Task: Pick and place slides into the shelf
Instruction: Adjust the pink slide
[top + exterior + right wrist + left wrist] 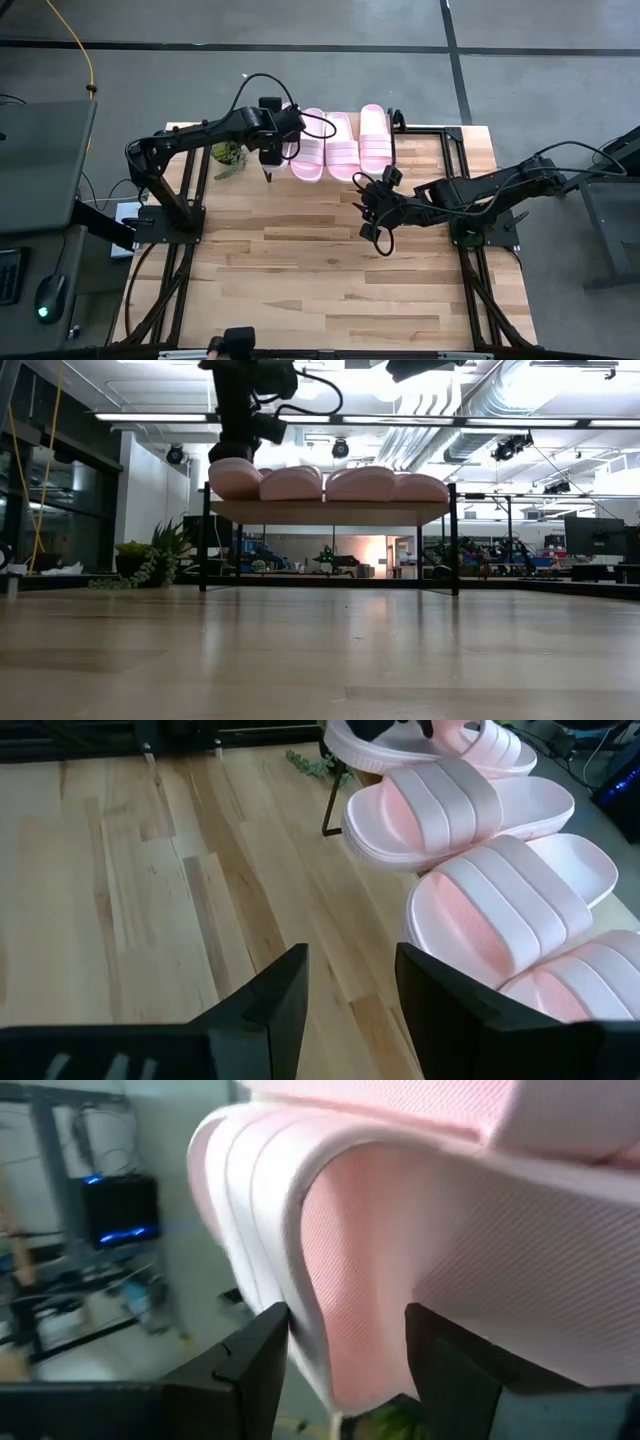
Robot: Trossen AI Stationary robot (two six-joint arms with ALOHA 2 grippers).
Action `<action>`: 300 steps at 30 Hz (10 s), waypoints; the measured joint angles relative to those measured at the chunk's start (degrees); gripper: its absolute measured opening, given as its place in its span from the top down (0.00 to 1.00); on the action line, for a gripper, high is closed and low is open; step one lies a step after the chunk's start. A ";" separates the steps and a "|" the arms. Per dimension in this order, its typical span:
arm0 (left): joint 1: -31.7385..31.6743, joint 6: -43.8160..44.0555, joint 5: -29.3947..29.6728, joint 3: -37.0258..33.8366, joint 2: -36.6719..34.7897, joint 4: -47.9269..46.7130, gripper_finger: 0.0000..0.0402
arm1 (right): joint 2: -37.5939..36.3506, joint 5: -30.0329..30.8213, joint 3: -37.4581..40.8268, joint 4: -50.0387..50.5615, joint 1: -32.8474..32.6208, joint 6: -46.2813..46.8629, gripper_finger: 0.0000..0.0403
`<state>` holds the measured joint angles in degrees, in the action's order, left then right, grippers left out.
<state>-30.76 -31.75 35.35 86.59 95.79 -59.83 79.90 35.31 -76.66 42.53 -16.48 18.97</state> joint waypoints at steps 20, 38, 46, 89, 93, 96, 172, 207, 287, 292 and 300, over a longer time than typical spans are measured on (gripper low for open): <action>0.02 2.65 -5.42 0.00 -0.07 3.50 0.54 | 0.00 0.00 0.02 -0.57 0.00 -0.62 0.65; 0.11 2.60 -3.79 0.00 -0.04 0.49 0.54 | -0.02 -0.46 0.02 -1.95 0.01 -1.48 0.65; 0.45 2.51 -3.77 1.32 0.00 0.05 0.54 | -0.02 -0.46 0.02 -1.92 0.01 -1.50 0.65; 10.17 10.65 -32.37 7.21 -13.74 -0.84 0.54 | -0.88 -1.52 0.02 -8.25 0.01 -9.18 0.65; 10.20 11.42 -35.76 7.21 -16.67 -0.64 0.54 | -1.57 -2.99 0.02 -9.16 0.01 -9.99 0.65; 10.19 12.40 -37.54 7.21 -18.71 -0.80 0.54 | -1.91 -5.67 0.02 -11.07 0.01 -11.08 0.65; 23.65 33.07 -44.47 -49.99 -59.30 49.45 0.54 | 16.72 4.74 0.02 -27.08 14.77 -29.54 0.65; 23.67 33.09 -43.22 -49.99 -59.28 49.76 0.54 | 22.75 12.35 0.02 -36.83 15.02 -41.93 0.65; 23.67 33.51 -43.68 -49.99 -59.28 50.33 0.54 | 27.74 15.61 -4.43 -42.16 17.10 -41.53 1.00; 23.67 33.51 -43.68 -49.99 -59.28 50.33 0.54 | 27.74 17.05 -6.83 -37.73 16.91 -41.52 1.00; 23.67 33.51 -43.68 -49.99 -59.28 50.32 0.54 | 27.74 19.38 -10.53 -32.88 16.14 -39.47 1.00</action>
<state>-7.09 1.76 -8.34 36.60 36.51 -9.50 107.63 54.69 -87.19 9.65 -0.34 -20.50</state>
